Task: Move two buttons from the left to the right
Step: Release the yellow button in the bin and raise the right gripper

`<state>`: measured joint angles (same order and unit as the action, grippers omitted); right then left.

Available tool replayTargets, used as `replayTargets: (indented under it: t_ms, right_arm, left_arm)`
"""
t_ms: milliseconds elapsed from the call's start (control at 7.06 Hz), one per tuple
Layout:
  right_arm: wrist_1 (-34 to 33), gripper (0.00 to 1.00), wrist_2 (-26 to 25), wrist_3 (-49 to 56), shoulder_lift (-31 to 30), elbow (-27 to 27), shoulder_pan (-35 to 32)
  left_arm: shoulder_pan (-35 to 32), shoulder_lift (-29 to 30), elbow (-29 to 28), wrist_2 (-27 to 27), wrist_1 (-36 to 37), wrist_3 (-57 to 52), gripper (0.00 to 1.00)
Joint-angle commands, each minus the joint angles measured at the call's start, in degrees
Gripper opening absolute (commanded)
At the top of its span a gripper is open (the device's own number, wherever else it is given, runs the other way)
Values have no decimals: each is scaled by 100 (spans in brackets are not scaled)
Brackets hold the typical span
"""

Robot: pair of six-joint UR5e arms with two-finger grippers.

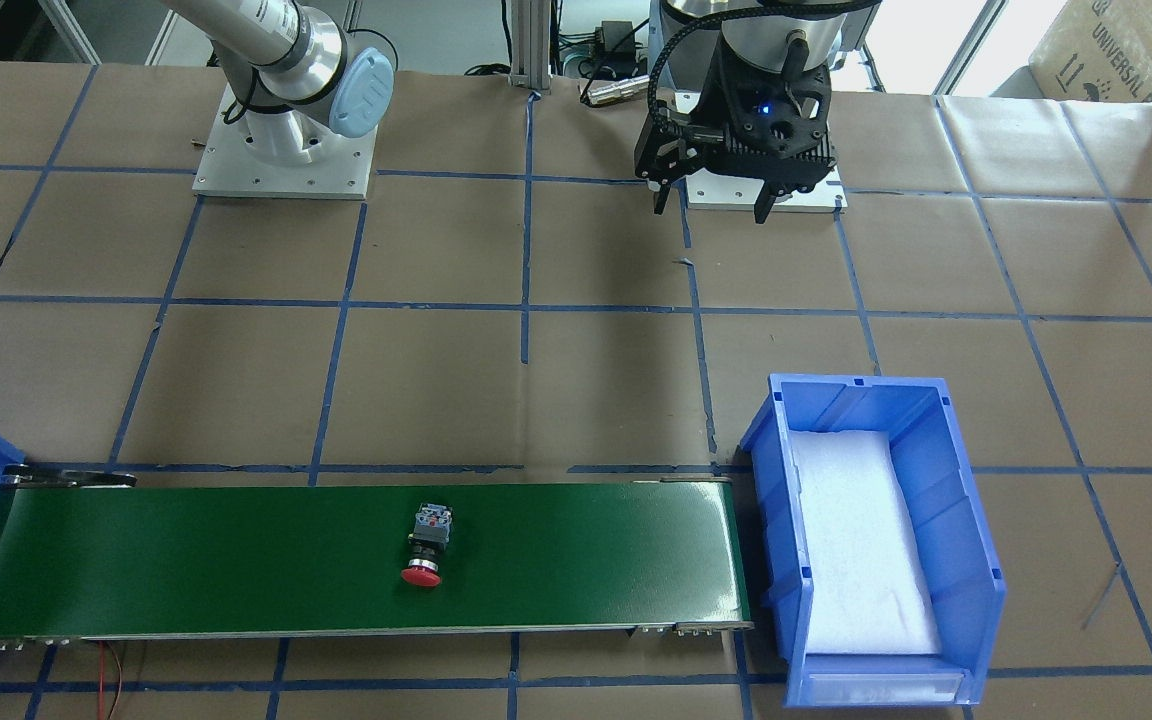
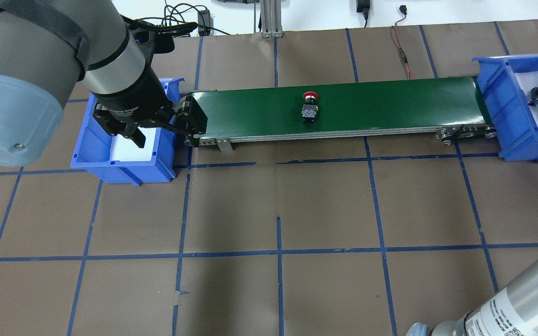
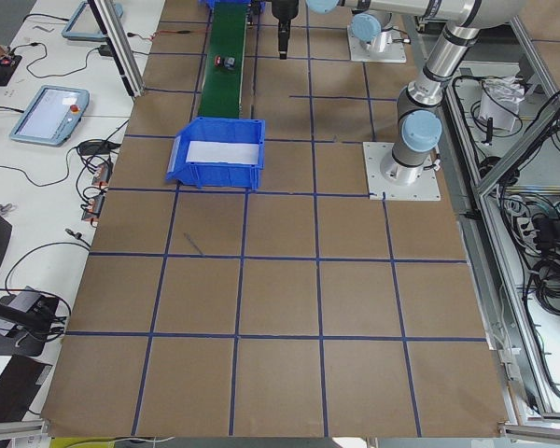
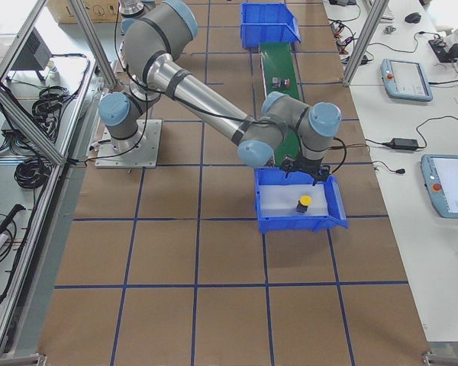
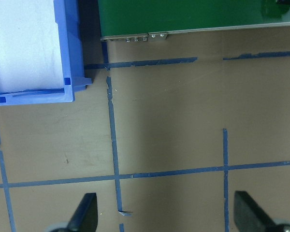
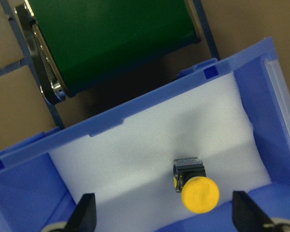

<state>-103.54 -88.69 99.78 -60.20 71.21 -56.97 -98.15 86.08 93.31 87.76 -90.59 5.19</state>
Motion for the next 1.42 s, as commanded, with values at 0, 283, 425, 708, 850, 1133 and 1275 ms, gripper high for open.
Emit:
replayTargets:
  t_ms: [0, 283, 425, 708, 850, 1133, 1275]
  right_arm:
    - [218, 100, 62, -1499, -229, 24, -314]
    - [255, 100, 36, -2773, -605, 382, -1040]
    - [246, 100, -42, -3728, -964, 628, -1427]
    - [141, 100, -8, -5069, -1108, 973, -2166]
    - [106, 100, 53, -6353, -986, 1008, -2483]
    - [-316, 100, -25, -7723, -678, 956, -2914]
    - [-264, 100, -52, -8615, -669, 965, -3126]
  left_arm:
    - [7, -29, 28, -5, -2, 0, 100]
    - [-11, -30, -6, -14, -55, 0, 100]
    - [-20, -47, 20, -5, -107, 0, 100]
    - [-20, -3, -15, -14, -99, 0, 100]
    - [-20, -3, 2, -14, -108, 0, 100]
    - [-20, 23, -24, -31, -99, 0, 100]
    - [-20, 14, -15, -23, -99, 0, 100]
